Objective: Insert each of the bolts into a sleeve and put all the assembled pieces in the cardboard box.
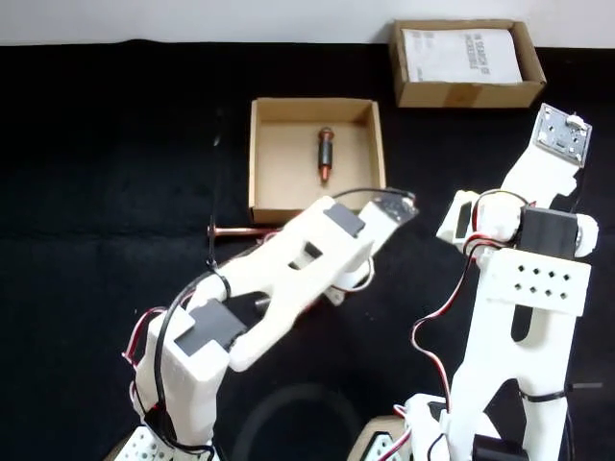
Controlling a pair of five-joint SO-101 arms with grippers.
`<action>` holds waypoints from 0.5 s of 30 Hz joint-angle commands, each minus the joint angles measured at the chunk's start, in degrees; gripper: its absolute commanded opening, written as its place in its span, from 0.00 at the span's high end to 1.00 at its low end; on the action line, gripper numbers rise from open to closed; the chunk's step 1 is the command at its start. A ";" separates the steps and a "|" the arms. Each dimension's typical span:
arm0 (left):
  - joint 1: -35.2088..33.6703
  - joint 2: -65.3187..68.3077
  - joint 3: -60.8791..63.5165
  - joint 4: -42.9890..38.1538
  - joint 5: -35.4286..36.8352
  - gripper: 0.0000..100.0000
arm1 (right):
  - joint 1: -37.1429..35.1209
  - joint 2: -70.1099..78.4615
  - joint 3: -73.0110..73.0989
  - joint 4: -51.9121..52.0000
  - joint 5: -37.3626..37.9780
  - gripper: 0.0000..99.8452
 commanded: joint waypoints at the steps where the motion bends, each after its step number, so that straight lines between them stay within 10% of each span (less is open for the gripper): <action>1: 1.98 -0.48 -2.51 0.62 -0.09 0.99 | 0.48 -1.98 -0.13 -0.66 0.62 0.99; 15: -0.22 -1.01 -25.71 12.75 13.27 0.99 | -5.85 1.36 16.75 -7.96 0.09 0.99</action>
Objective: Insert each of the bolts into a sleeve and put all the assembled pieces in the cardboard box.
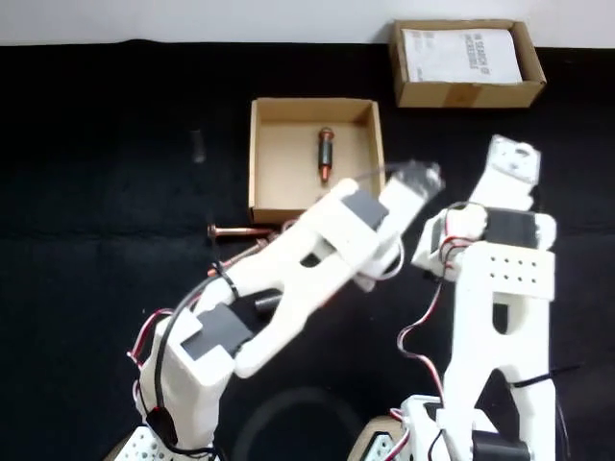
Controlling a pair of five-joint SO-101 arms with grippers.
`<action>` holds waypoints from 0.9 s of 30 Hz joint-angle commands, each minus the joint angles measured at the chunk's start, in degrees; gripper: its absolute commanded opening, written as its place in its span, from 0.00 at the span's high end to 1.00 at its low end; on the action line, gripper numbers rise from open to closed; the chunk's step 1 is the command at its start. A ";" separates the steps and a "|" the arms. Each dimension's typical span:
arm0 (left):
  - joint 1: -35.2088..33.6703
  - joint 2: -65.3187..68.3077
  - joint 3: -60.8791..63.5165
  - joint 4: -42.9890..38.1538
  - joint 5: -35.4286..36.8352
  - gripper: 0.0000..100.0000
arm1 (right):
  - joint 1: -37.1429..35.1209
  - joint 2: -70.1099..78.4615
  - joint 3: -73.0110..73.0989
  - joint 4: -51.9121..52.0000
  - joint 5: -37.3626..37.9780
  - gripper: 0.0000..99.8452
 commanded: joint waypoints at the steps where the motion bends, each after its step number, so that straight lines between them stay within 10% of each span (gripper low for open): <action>1: -3.65 -1.10 -10.68 4.57 3.52 0.99 | -1.45 -0.22 2.51 -5.14 0.09 0.99; 20: -15.34 -21.76 -20.70 11.69 14.33 0.99 | -15.16 -0.22 17.45 -37.32 -4.31 0.99; 27: -17.45 -36.53 -1.27 4.22 14.24 0.99 | -20.88 -0.22 23.16 -51.65 -5.45 0.99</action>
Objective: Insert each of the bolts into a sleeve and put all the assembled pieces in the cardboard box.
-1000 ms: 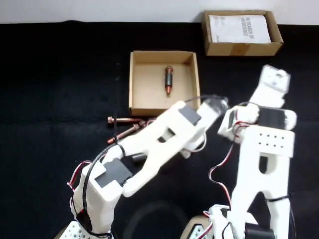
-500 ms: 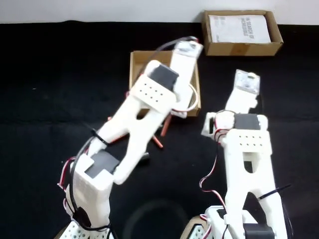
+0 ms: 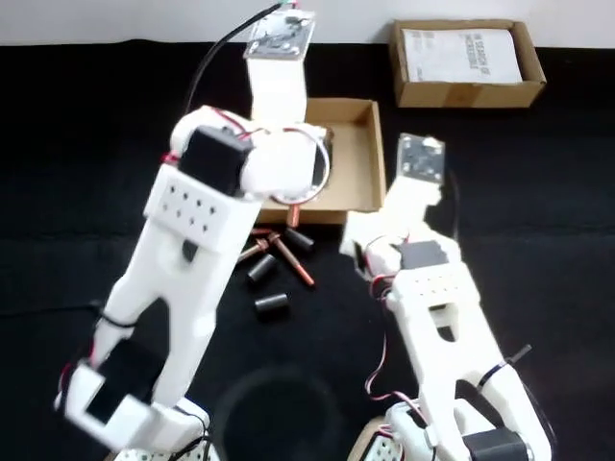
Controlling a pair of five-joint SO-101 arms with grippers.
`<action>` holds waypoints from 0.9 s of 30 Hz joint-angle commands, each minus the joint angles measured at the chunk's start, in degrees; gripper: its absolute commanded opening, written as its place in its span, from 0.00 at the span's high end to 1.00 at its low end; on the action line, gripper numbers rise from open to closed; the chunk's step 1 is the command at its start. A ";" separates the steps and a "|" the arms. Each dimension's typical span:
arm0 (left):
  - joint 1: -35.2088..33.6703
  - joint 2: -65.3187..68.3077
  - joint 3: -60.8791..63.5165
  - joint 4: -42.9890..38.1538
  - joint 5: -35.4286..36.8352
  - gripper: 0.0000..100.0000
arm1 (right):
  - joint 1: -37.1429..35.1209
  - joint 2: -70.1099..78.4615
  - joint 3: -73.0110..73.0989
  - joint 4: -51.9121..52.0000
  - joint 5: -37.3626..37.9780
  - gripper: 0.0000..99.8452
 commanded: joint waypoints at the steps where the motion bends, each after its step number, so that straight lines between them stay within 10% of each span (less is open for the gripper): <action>1: -1.89 -11.91 13.23 -8.00 0.18 0.99 | -2.42 -0.22 2.33 -8.66 -0.53 0.99; 10: -1.71 -49.10 63.69 -44.13 -3.87 0.99 | -4.79 -0.40 5.93 -21.58 -0.44 0.99; 27: -4.97 -57.36 72.31 -52.92 -3.69 0.99 | -14.99 -33.19 24.48 -32.04 10.55 0.99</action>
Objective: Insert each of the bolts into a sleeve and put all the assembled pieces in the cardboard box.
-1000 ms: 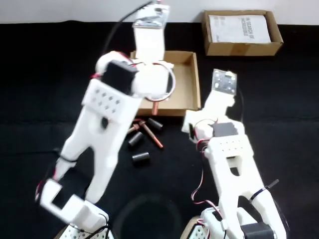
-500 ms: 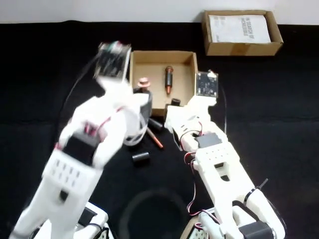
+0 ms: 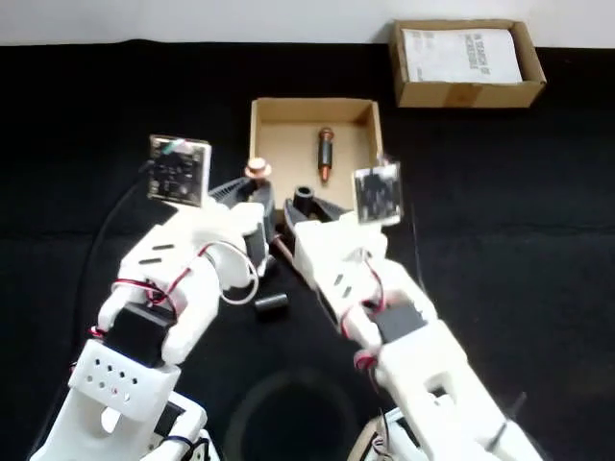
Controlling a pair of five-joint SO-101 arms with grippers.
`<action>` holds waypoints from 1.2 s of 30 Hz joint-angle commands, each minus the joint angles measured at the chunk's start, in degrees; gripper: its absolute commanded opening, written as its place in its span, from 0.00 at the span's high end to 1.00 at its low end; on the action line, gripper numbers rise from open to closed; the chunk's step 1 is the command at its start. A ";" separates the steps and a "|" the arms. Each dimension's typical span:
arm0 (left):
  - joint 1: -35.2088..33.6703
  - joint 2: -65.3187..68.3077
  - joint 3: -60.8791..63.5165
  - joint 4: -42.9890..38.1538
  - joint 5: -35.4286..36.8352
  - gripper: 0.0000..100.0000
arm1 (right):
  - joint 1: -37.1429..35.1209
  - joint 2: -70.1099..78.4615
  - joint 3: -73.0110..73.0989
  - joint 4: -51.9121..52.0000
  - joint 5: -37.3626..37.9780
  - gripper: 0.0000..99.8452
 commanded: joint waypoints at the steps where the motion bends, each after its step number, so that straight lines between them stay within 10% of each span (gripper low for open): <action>1: -0.40 -1.19 -0.31 -3.08 -0.18 0.99 | -1.36 -12.88 6.37 -2.86 4.66 0.99; 15: 1.54 -1.27 2.77 -18.99 -0.70 0.99 | -1.63 -46.37 31.52 -2.24 11.69 0.99; 36: 9.10 -5.05 -7.25 -5.27 -4.22 0.99 | -1.36 -47.34 35.12 0.92 11.43 0.99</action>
